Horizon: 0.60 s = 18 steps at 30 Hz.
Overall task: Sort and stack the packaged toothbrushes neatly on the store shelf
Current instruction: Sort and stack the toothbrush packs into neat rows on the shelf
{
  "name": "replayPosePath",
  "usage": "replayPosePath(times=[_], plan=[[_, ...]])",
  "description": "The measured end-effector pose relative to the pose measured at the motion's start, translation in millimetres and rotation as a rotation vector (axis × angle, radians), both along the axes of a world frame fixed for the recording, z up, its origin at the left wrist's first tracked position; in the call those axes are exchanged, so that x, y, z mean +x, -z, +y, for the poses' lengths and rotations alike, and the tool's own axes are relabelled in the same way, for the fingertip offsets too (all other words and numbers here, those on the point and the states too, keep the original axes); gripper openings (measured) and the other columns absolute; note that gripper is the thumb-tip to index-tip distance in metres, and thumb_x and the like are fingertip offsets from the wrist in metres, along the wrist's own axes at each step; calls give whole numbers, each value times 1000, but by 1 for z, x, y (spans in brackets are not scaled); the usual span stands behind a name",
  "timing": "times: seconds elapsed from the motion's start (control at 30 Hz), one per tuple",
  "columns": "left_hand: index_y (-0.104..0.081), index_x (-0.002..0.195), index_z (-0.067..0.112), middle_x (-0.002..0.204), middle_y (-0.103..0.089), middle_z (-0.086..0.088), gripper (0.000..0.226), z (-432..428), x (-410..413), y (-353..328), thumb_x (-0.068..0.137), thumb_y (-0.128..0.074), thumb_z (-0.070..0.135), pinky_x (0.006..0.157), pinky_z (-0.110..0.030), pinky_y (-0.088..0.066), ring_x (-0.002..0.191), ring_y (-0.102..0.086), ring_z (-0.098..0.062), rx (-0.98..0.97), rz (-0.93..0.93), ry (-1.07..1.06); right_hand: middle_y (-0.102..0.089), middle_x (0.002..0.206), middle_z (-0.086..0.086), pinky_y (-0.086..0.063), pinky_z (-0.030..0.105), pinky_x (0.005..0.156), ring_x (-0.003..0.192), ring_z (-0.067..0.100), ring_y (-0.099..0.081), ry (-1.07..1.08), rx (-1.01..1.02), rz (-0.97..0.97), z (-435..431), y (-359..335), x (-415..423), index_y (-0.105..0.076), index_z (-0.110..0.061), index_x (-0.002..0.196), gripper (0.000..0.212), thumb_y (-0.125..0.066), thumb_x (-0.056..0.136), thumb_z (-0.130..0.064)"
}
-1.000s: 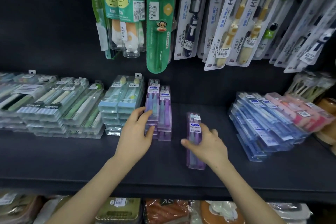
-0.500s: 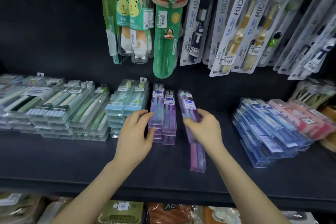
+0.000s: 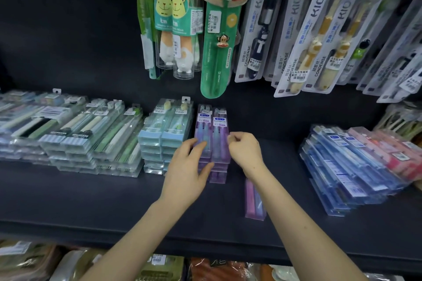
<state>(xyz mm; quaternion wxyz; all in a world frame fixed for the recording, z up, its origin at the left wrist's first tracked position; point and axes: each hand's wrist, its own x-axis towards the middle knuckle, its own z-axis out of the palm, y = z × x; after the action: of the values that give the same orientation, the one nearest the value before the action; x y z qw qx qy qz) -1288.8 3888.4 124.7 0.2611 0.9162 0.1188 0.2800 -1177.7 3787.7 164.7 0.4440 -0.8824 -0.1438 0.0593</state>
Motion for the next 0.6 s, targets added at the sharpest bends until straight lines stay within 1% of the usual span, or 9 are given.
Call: replayPosePath(times=[0.03, 0.07, 0.1, 0.17, 0.2, 0.3, 0.37, 0.47, 0.6], plan=[[-52, 134, 7, 140, -46, -10, 50, -1, 1, 1, 89, -66, 23, 105, -33, -37, 130, -44, -26, 3, 3, -4, -70, 99, 10, -47, 32, 78, 84, 21, -57, 22, 21, 7, -8, 1, -1, -70, -8, 107, 29, -45, 94, -14], [-51, 135, 8, 141, -45, -10, 52, -1, 2, 1, 89, -66, 25, 105, -33, -37, 130, -43, -26, 3, 6, -11, -69, 112, 7, -46, 31, 86, 97, 22, -61, 61, 25, -1, -19, 2, -1, -67, -11, 117, 31, -47, 95, -18], [-51, 135, 9, 141, -44, -10, 53, -2, 3, 1, 88, -66, 27, 105, -34, -37, 130, -43, -26, 0, 10, -21, -69, 115, 6, -46, 31, 88, 104, 24, -62, 104, 12, -21, -32, 5, -2, -67, -12, 117, 30, -49, 94, -21], [-51, 135, 10, 142, -43, -10, 57, -4, 7, 2, 86, -69, 31, 104, -34, -37, 130, -42, -26, -15, 8, -41, -70, 109, 8, -47, 33, 84, 104, 27, -63, 156, -67, -61, -63, 15, -7, -67, -12, 112, 28, -55, 93, -28], [-51, 135, 10, 143, -42, -10, 60, -5, 8, 2, 84, -71, 33, 104, -34, -37, 130, -41, -26, -27, 6, -47, -69, 109, 8, -47, 33, 81, 104, 27, -62, 150, -137, -59, -77, 23, -11, -66, -14, 115, 31, -58, 91, -33], [-50, 137, 12, 147, -37, -12, 68, -9, 14, 4, 79, -75, 37, 104, -36, -37, 135, -36, -27, -57, 1, -42, -58, 125, 10, -46, 32, 86, 113, 25, -58, 26, -338, 24, -101, 46, -26, -48, -21, 137, 62, -65, 84, -50], [-52, 135, 13, 148, -35, -14, 66, -11, 19, 6, 78, -76, 35, 106, -38, -35, 136, -33, -29, -69, 3, -34, -50, 130, 9, -45, 32, 88, 115, 27, -56, -15, -420, 63, -101, 58, -30, -37, -24, 143, 76, -67, 80, -55], [-57, 131, 13, 147, -36, -16, 57, -10, 23, 7, 79, -76, 29, 107, -39, -34, 136, -35, -31, -84, -1, -36, -55, 125, 7, -44, 30, 85, 114, 26, -55, -17, -408, 55, -92, 64, -28, -42, -23, 136, 67, -70, 79, -46], [-60, 128, 13, 146, -39, -15, 53, -9, 24, 8, 79, -76, 27, 107, -38, -33, 134, -37, -32, -74, -4, -40, -64, 103, 3, -39, 26, 69, 102, 22, -58, -13, -352, -8, -80, 64, -15, -59, -16, 108, 35, -69, 80, -35]])
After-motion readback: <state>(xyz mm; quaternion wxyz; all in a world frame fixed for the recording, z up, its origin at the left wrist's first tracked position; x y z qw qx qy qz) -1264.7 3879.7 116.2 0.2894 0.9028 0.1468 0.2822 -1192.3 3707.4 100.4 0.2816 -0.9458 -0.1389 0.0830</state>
